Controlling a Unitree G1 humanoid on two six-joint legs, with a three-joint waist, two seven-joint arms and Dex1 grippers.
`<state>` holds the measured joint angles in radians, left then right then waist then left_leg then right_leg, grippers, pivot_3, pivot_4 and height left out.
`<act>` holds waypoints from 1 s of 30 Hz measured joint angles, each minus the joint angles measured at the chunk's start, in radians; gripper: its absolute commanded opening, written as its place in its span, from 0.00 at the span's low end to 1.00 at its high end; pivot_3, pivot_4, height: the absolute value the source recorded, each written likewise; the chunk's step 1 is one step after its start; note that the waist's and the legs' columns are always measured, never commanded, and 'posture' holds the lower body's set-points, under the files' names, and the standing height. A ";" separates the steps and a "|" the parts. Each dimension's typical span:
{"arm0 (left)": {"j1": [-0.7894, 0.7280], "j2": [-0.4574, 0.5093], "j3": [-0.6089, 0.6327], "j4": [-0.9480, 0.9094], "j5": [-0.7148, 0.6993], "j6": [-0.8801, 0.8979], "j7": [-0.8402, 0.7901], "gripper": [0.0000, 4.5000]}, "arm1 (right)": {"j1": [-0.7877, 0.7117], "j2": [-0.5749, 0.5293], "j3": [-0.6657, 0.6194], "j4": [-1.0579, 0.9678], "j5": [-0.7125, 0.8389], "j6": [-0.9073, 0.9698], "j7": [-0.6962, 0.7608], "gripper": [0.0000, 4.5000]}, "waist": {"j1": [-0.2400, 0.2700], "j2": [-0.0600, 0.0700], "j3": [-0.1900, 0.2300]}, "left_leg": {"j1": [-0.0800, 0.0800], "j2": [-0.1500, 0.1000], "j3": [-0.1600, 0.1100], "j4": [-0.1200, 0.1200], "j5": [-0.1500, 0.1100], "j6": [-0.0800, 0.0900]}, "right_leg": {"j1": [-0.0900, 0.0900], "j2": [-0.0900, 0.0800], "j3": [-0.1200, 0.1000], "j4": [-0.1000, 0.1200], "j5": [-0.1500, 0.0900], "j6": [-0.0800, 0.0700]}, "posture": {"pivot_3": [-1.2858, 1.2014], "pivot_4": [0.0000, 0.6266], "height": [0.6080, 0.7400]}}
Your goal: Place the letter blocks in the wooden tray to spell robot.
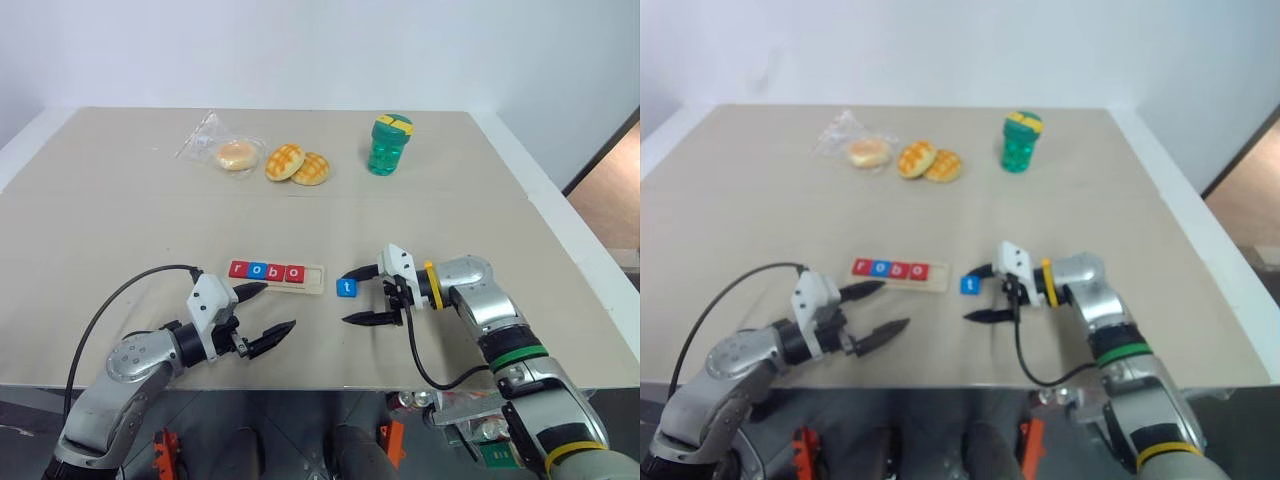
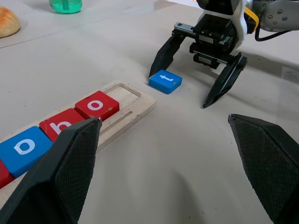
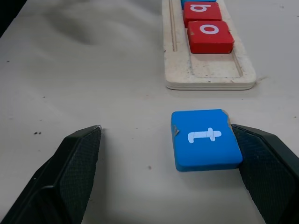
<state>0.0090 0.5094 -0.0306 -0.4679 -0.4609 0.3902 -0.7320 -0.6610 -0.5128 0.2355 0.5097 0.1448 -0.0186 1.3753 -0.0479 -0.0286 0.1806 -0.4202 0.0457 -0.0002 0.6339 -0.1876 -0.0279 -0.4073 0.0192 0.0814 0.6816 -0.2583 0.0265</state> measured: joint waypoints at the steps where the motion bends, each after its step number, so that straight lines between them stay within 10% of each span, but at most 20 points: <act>1: 0.000 0.000 0.000 0.000 0.000 0.000 0.000 1.00 | 0.011 -0.003 -0.002 -0.024 0.002 0.020 -0.009 0.94 | 0.000 0.000 0.000 | 0.000 0.000 0.000 0.000 0.000 0.000 | 0.000 0.000 0.000 0.000 0.000 0.000 | 0.52 0.24 1.00; 7: -0.010 -0.002 -0.002 0.008 -0.002 -0.014 -0.022 1.00 | 0.065 -0.008 -0.014 -0.135 0.008 0.120 -0.072 0.90 | 0.000 0.000 0.000 | 0.000 0.000 0.000 0.000 0.000 0.000 | 0.000 0.000 0.000 0.000 0.000 0.000 | 0.52 0.24 1.00; 16: -0.023 0.012 -0.012 0.027 -0.027 -0.038 -0.107 1.00 | 0.181 -0.001 -0.054 -0.376 0.005 0.347 -0.314 0.27 | 0.002 0.000 0.000 | 0.000 -0.001 0.000 0.000 0.000 0.000 | 0.000 0.000 0.000 0.000 0.000 0.001 | 0.52 0.24 1.00; 30: -0.022 0.009 -0.011 0.031 -0.014 -0.041 -0.094 1.00 | 0.311 0.006 -0.058 -0.715 0.020 0.642 -0.533 0.27 | 0.001 0.000 0.000 | 0.000 0.000 0.001 0.001 0.000 0.000 | -0.001 0.000 0.001 0.000 0.000 0.001 | 0.52 0.24 1.00</act>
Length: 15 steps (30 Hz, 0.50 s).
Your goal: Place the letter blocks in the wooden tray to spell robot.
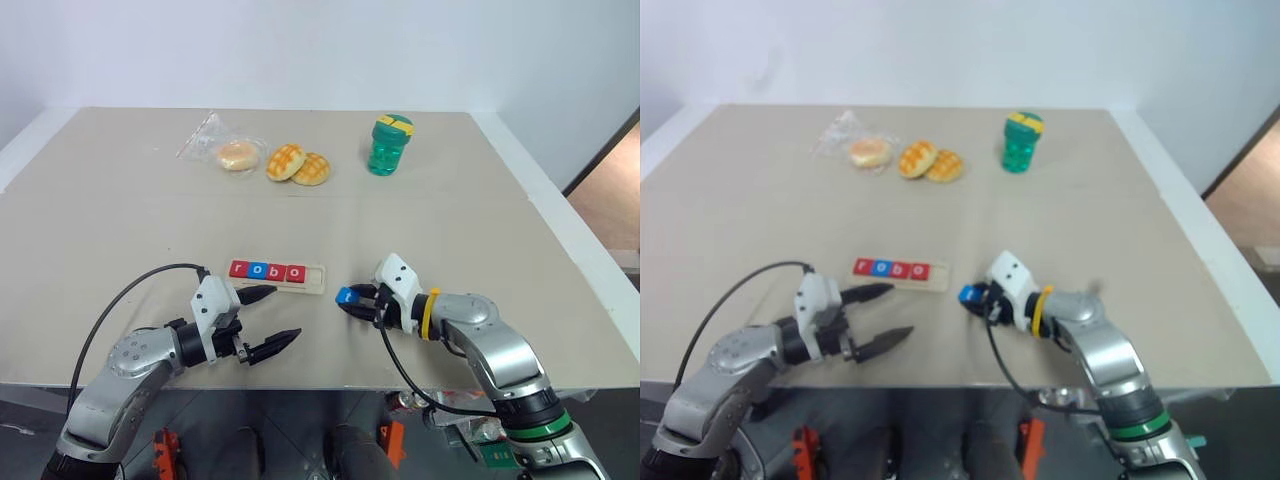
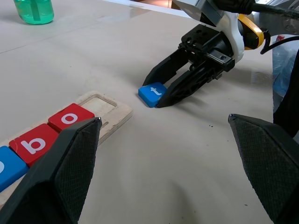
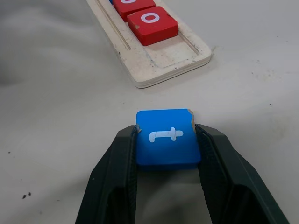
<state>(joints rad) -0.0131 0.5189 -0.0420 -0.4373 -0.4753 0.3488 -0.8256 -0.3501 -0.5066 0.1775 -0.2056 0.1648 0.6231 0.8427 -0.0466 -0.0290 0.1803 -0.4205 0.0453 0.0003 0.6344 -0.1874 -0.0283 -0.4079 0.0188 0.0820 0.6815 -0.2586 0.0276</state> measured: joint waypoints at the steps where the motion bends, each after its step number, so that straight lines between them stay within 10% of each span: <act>1: -0.007 -0.013 0.003 0.012 0.007 0.000 0.026 1.00 | -0.067 -0.003 0.009 0.063 0.006 -0.014 0.025 0.27 | -0.003 0.000 0.000 | 0.000 0.000 0.002 0.000 0.000 0.000 | -0.001 0.000 0.001 0.000 0.001 -0.001 | 0.52 0.24 1.00; 6: -0.032 -0.046 0.015 0.040 0.044 0.001 0.117 1.00 | -0.363 -0.008 0.027 0.329 0.001 -0.198 0.168 0.27 | -0.006 -0.002 0.001 | 0.002 0.001 0.002 0.000 0.002 0.004 | 0.000 0.002 0.001 0.000 0.004 -0.001 | 0.52 0.24 1.00; 15: -0.019 -0.077 0.019 0.031 0.048 0.014 0.181 1.00 | -0.450 0.056 0.141 0.637 -0.067 -0.379 0.320 0.27 | -0.001 -0.002 0.001 | -0.004 0.000 0.001 -0.002 0.000 0.001 | -0.004 -0.001 0.001 0.000 0.002 -0.002 | 0.52 0.24 1.00</act>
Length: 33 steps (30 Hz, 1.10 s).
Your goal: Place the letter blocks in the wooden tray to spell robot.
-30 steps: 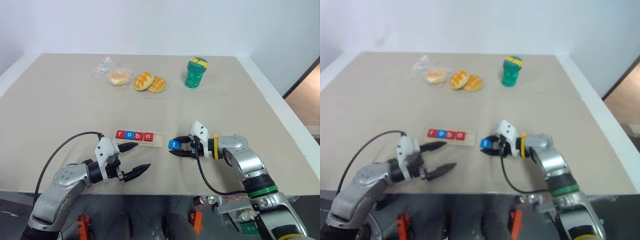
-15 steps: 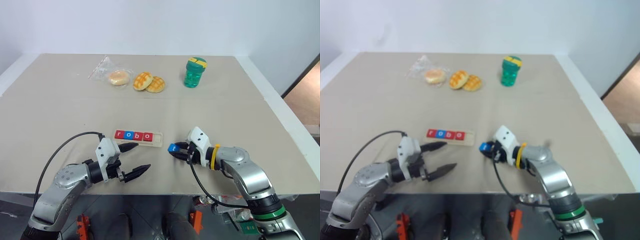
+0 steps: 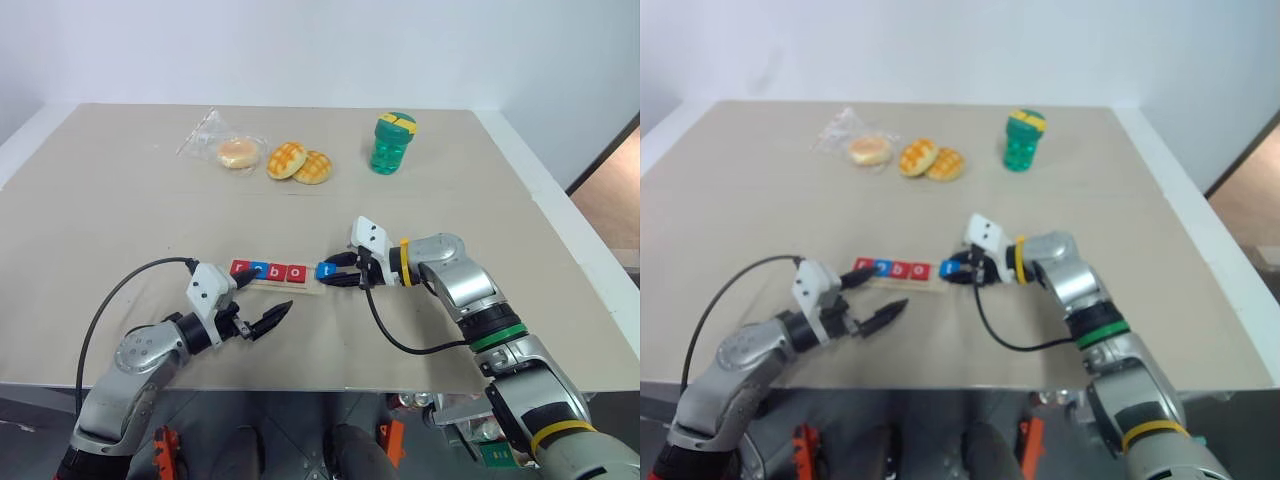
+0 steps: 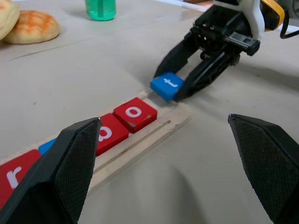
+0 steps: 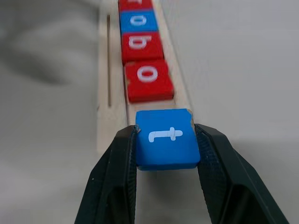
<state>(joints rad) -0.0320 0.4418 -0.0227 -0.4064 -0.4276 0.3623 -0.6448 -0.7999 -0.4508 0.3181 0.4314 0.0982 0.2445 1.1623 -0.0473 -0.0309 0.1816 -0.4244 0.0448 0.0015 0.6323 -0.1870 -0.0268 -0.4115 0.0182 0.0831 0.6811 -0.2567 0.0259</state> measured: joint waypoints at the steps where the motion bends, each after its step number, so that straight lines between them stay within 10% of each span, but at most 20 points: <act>1: 0.003 -0.001 0.002 -0.006 -0.006 0.007 0.007 1.00 | -0.010 0.006 0.000 0.015 -0.006 -0.010 0.010 0.27 | 0.000 0.000 0.000 | 0.000 0.000 0.000 0.000 0.000 0.000 | 0.000 0.000 0.000 0.000 0.000 0.000 | 0.52 0.24 1.00; 33: 0.041 -0.003 -0.015 -0.024 0.016 0.006 0.030 1.00 | -0.074 0.111 0.006 0.145 -0.083 -0.094 0.053 0.27 | -0.001 0.000 0.000 | 0.002 0.001 -0.001 0.001 0.000 0.000 | 0.001 0.001 -0.001 0.000 0.000 0.001 | 0.52 0.24 1.00</act>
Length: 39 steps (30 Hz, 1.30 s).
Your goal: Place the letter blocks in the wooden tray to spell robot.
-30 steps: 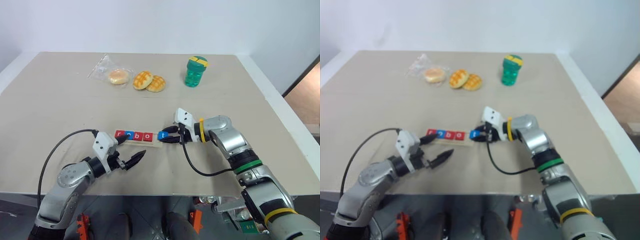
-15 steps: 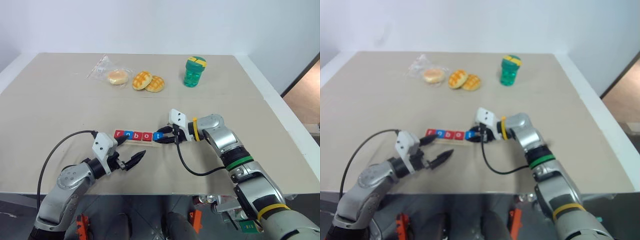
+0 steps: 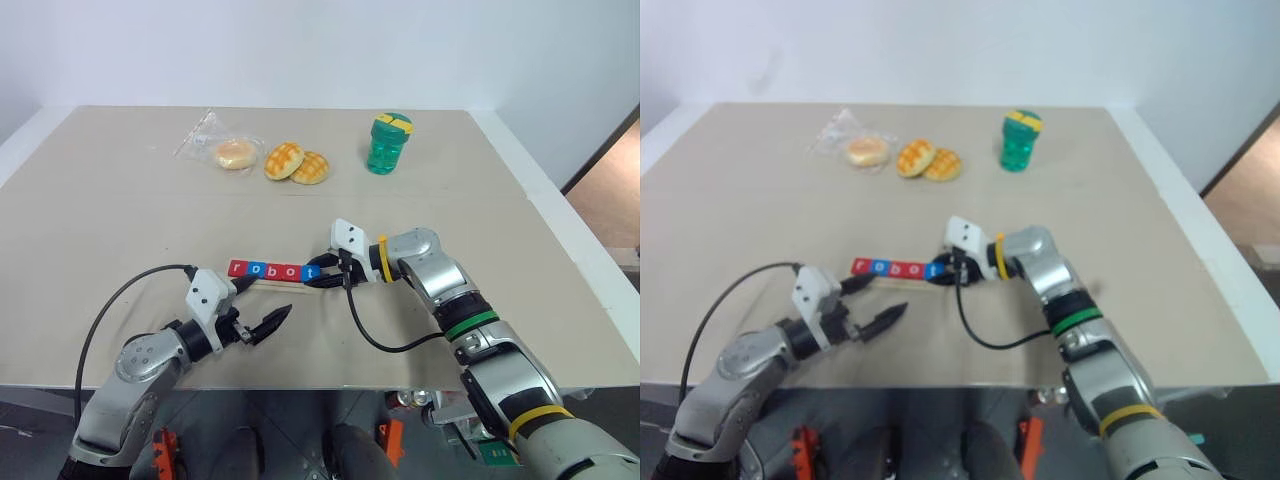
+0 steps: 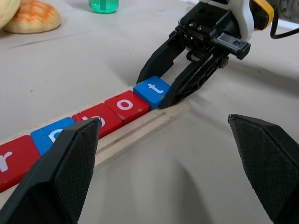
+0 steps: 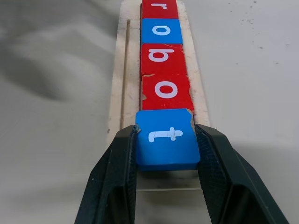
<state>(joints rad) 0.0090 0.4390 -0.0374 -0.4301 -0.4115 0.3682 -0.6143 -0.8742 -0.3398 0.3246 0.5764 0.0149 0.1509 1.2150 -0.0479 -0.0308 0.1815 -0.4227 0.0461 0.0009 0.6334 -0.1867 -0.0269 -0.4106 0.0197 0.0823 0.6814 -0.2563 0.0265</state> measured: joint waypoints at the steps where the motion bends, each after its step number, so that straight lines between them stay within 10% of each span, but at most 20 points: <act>1: 0.000 0.000 -0.001 0.000 0.001 0.000 0.000 1.00 | 0.000 0.000 0.000 0.000 0.000 0.001 0.000 0.27 | 0.000 0.000 0.000 | 0.000 0.000 0.000 0.000 0.000 0.000 | 0.000 0.000 0.000 0.000 0.000 0.000 | 0.52 0.24 1.00; 22: 0.000 -0.001 -0.006 0.001 0.021 -0.022 -0.008 1.00 | -0.004 0.011 -0.011 0.001 0.003 0.061 -0.015 0.38 | 0.000 0.000 0.000 | 0.000 0.000 0.000 0.000 0.000 0.000 | 0.000 0.000 0.000 0.000 0.000 0.000 | 0.52 0.24 1.00; 30: 0.001 -0.001 -0.007 0.002 0.021 -0.026 -0.013 1.00 | -0.020 0.020 -0.015 0.017 0.011 0.084 -0.024 0.97 | 0.000 0.000 0.000 | 0.001 0.000 0.001 0.000 0.000 0.000 | 0.000 0.000 0.000 0.000 0.000 0.000 | 0.52 0.24 1.00; 39: 0.007 0.001 -0.007 0.008 0.024 -0.026 -0.023 1.00 | -0.022 0.021 -0.027 -0.001 0.028 0.139 -0.034 0.99 | 0.000 0.000 0.000 | 0.000 0.000 0.001 0.000 0.000 0.000 | 0.000 0.000 0.000 0.000 0.000 0.000 | 0.52 0.24 1.00</act>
<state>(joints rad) 0.0156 0.4395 -0.0441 -0.4218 -0.3870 0.3418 -0.6374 -0.8963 -0.3191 0.2972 0.5756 0.0429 0.2900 1.1812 -0.0483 -0.0306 0.1816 -0.4225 0.0464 0.0014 0.6331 -0.1867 -0.0269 -0.4110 0.0199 0.0825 0.6814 -0.2562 0.0262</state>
